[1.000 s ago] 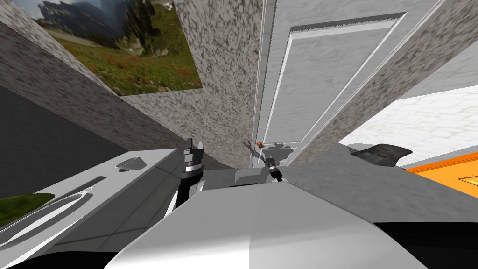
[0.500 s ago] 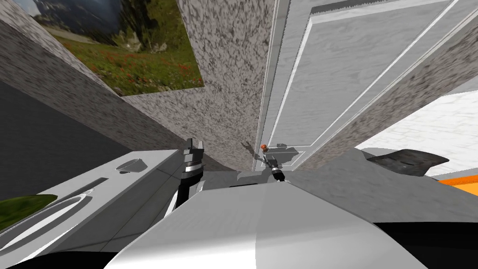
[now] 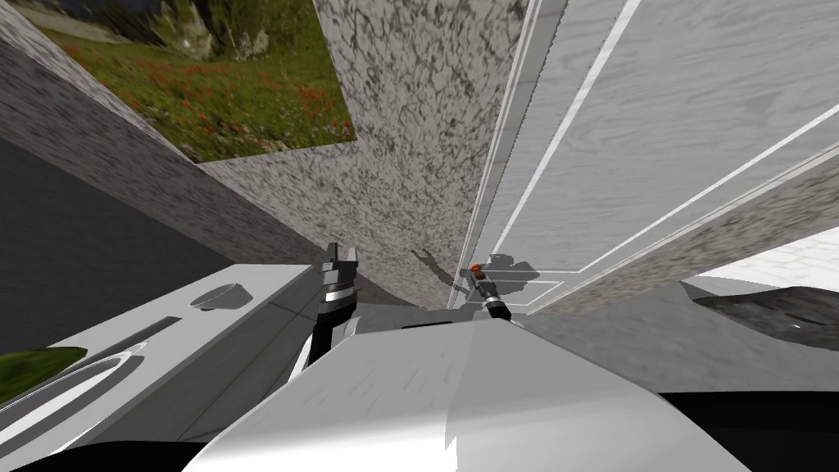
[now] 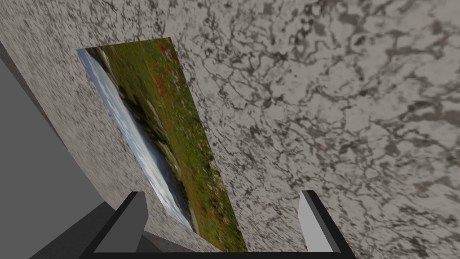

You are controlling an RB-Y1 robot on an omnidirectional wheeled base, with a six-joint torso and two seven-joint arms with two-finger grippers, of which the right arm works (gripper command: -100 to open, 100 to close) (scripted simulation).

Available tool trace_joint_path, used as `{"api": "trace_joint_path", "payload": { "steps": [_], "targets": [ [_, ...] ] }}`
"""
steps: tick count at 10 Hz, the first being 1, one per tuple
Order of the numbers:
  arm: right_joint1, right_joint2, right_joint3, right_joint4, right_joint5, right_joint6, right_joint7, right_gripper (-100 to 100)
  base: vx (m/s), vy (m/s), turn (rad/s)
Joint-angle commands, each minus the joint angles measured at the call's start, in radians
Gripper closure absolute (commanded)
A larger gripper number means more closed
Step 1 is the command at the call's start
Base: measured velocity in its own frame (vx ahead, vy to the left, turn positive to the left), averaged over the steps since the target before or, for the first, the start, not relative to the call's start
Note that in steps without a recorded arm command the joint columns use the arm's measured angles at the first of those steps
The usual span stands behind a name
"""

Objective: Pull the door open

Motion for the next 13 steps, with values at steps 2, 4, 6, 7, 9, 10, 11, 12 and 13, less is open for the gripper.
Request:
{"api": "trace_joint_path", "payload": {
  "steps": [2, 4, 6, 7, 9, 10, 11, 12, 13],
  "targets": [
    [0.001, -0.010, -0.007, 0.012, -0.005, -0.008, -0.005, -100, 0.127, -0.014, 0.053],
    [0.001, -0.010, -0.007, 0.012, -0.005, -0.008, -0.005, 100, -0.018, -0.002, -0.011],
    [0.001, -0.010, -0.007, 0.012, -0.005, -0.008, -0.005, 100, -0.018, 0.000, 0.005],
    [0.001, -0.010, -0.007, 0.012, -0.005, -0.008, -0.005, 100, -0.007, 0.001, -0.003],
    [0.002, -0.013, -0.003, 0.014, -0.018, -0.005, -0.039, 100, -0.014, -0.007, 0.028],
    [0.002, -0.013, -0.002, 0.015, -0.021, -0.005, -0.047, 100, -0.047, -0.019, 0.063],
    [0.001, -0.015, 0.001, 0.016, -0.033, -0.005, -0.080, 100, -0.057, -0.013, 0.069],
    [0.001, -0.015, 0.004, 0.016, -0.040, -0.005, -0.097, 100, -0.052, -0.021, 0.062],
    [0.000, -0.016, 0.006, 0.017, -0.046, -0.004, -0.115, 100, -0.053, -0.024, 0.046]
  ]
}}
